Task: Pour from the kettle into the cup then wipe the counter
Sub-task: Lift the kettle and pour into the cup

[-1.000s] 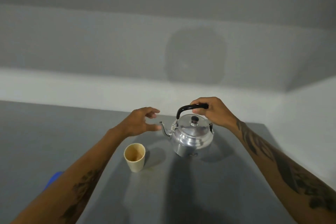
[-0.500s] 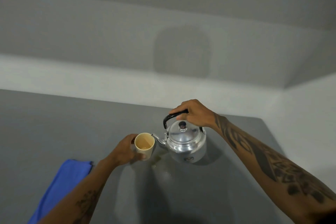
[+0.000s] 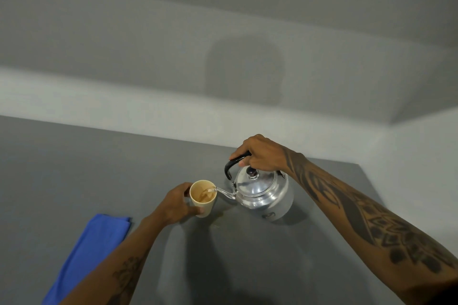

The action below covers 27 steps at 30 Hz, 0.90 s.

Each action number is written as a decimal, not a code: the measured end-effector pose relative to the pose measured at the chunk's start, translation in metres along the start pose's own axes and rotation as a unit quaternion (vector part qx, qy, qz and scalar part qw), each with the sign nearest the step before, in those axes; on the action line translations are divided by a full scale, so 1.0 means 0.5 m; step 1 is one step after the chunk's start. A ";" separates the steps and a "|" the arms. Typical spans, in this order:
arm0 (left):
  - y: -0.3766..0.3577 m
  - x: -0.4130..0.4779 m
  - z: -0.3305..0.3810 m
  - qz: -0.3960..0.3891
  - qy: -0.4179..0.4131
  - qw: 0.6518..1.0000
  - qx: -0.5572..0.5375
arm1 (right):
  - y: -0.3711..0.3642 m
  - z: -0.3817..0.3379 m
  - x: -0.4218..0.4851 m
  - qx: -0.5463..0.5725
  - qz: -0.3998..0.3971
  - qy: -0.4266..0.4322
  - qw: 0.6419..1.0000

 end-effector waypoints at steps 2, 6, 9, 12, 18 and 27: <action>0.001 0.001 -0.001 0.001 -0.002 1.000 0.003 | 0.003 -0.002 0.001 -0.005 -0.002 0.001 1.000; 0.000 0.002 -0.003 -0.004 -0.005 1.000 0.001 | 0.005 -0.004 0.004 -0.015 -0.009 -0.001 1.000; 0.000 0.001 -0.005 -0.003 -0.007 1.000 0.000 | 0.007 -0.005 0.006 -0.023 -0.010 -0.001 1.000; 0.001 0.001 -0.006 -0.003 -0.007 1.000 -0.002 | 0.009 -0.006 0.007 -0.027 -0.011 -0.005 1.000; 0.001 0.001 -0.003 -0.003 -0.008 1.000 -0.007 | 0.008 -0.004 0.011 -0.034 -0.014 -0.009 0.999; 0.003 0.003 -0.004 -0.003 -0.007 1.000 -0.013 | 0.014 -0.006 0.017 -0.038 -0.013 -0.007 0.999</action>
Point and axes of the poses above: each hand's wrist, its own x-axis towards the middle knuckle, its own y-axis out of the back of the hand, z = x × y, the point moved 3 cm from there along x, towards the middle knuckle, and after that the axes turned 14 degrees about -y, right-handed, at the moved point
